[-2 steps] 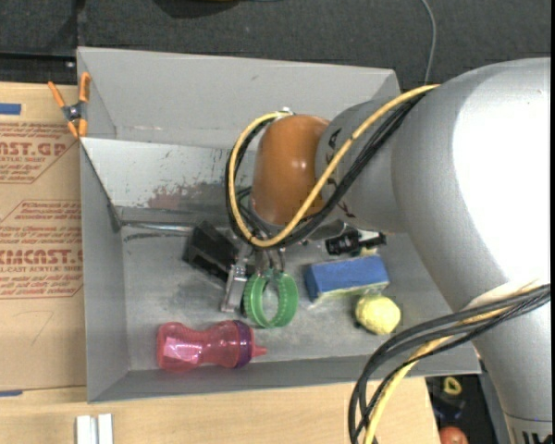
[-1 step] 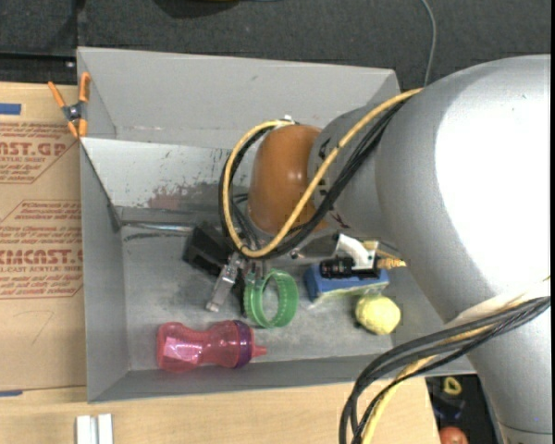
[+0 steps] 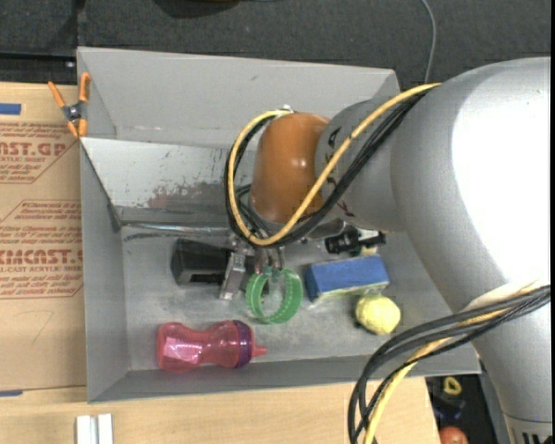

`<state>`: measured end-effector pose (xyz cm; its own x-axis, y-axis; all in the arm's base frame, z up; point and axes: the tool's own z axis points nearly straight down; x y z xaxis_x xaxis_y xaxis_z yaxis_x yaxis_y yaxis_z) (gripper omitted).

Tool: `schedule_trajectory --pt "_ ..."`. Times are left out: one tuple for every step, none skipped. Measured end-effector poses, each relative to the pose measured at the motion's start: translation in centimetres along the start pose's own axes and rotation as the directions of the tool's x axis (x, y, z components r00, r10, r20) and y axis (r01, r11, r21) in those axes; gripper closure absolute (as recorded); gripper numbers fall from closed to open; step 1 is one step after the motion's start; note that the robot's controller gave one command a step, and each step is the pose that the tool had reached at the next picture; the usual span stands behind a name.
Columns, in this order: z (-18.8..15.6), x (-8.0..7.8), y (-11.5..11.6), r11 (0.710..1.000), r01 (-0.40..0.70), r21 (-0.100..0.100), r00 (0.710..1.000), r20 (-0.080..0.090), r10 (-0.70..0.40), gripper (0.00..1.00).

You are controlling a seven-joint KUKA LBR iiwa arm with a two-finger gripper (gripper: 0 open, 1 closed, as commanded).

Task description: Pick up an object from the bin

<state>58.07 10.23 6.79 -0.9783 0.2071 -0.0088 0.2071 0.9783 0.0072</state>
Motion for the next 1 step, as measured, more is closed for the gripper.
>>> schedule_trajectory --pt "0.00 0.00 0.00 1.000 0.000 0.000 1.000 0.000 0.000 1.00"
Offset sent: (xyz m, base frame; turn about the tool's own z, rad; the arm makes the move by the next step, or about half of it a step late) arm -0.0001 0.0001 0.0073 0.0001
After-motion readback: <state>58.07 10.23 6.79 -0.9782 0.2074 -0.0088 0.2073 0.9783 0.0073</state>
